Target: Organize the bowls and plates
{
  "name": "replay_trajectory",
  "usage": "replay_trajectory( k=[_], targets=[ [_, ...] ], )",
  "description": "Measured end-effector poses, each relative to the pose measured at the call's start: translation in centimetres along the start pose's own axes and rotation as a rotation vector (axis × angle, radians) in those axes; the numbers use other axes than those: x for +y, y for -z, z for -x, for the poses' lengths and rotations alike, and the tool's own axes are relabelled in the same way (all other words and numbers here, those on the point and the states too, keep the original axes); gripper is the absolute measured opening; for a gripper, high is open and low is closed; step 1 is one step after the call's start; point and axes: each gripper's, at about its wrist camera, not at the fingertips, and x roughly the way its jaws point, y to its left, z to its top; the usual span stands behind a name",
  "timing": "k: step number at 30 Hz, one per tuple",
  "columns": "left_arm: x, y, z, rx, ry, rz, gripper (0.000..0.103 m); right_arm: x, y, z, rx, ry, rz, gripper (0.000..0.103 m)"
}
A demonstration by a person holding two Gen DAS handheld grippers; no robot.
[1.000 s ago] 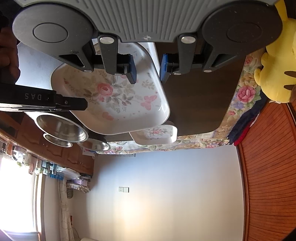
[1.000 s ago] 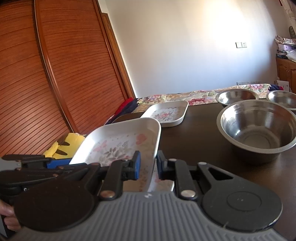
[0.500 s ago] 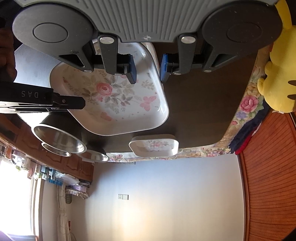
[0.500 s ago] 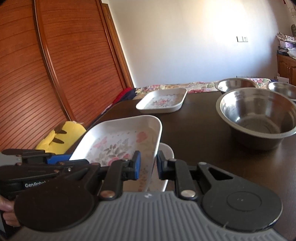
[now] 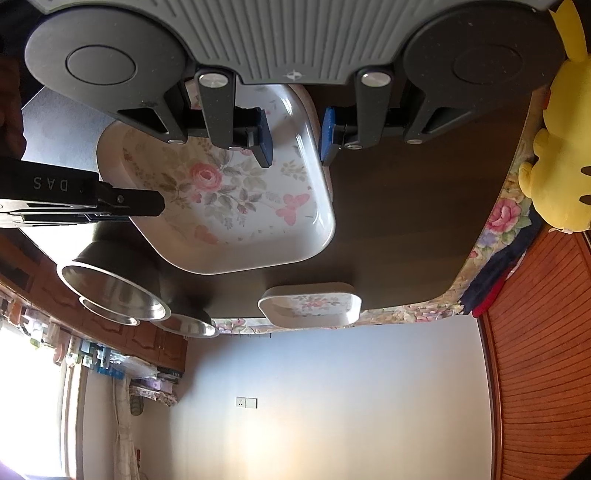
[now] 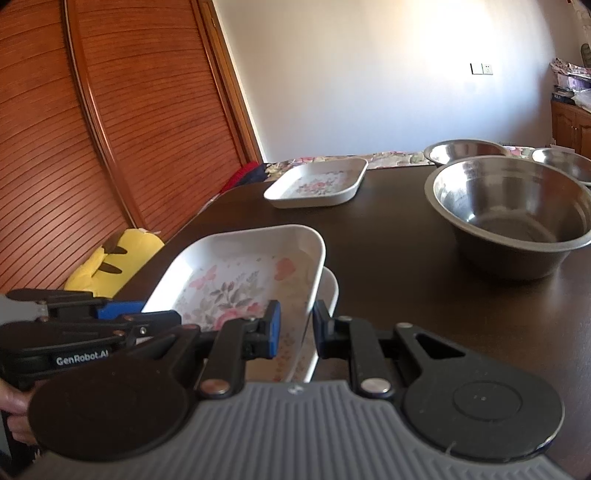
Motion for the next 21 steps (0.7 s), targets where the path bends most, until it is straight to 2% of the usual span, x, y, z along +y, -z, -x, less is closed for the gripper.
replay_trajectory(
  k=[21],
  targets=[
    [-0.17,0.41,-1.07,0.006,-0.034,-0.019,0.029,0.01,0.2,-0.33,0.011,0.003,0.001,0.022]
  ],
)
